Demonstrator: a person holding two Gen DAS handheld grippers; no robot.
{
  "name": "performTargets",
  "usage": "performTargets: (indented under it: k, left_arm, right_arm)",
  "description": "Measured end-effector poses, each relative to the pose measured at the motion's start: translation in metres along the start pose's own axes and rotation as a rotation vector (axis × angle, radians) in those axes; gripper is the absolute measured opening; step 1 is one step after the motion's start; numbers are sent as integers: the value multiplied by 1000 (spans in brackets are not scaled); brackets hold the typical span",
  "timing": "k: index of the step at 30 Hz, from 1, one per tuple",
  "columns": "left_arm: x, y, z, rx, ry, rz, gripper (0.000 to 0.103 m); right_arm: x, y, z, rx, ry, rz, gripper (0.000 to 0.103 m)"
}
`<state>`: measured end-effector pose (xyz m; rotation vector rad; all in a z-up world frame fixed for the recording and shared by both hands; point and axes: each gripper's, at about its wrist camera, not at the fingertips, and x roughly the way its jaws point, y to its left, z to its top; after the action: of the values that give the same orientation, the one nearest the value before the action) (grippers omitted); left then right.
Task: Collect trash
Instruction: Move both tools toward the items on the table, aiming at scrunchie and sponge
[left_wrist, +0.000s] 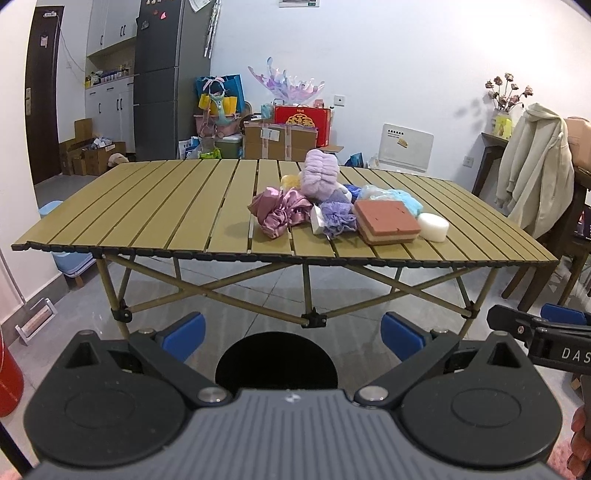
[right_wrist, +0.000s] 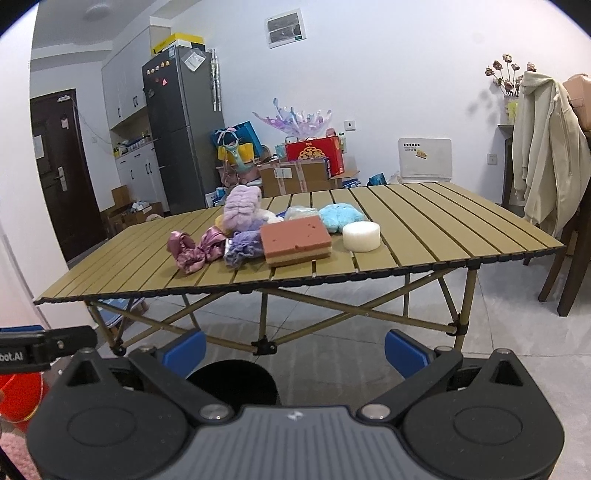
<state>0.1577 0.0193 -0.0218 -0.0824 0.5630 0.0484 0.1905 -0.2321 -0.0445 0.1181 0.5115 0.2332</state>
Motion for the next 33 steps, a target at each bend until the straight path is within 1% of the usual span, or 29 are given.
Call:
performTargets:
  k: [6,9,14,20,23,27,33]
  left_arm:
    - [28,-1,12,-4,-11,-3,103]
    - [41,0,19,-17,-22,8,103]
    - [62,3,33,-53,-41,17,103]
    - [82,8,49,-59,-71,33,103]
    - [90,14,58,-70,-86,38,103]
    - [101,22,67,-77,-106,50,103]
    - [123,34,81,-65,-97,59,103]
  right_arm:
    - [28,-5,10,-17,-20,-13,103]
    - [42,-7,17,-13,-35,-18,103]
    - [63,-4,33,-39,-81,-42,103]
    - [86,0,48,-46,-144,-27,103]
    - [98,4,53,-46,-163,-35,103]
    - [120,6,57,-46,-165,-48,103]
    - [160,15,62,-47,-155,-50,103]
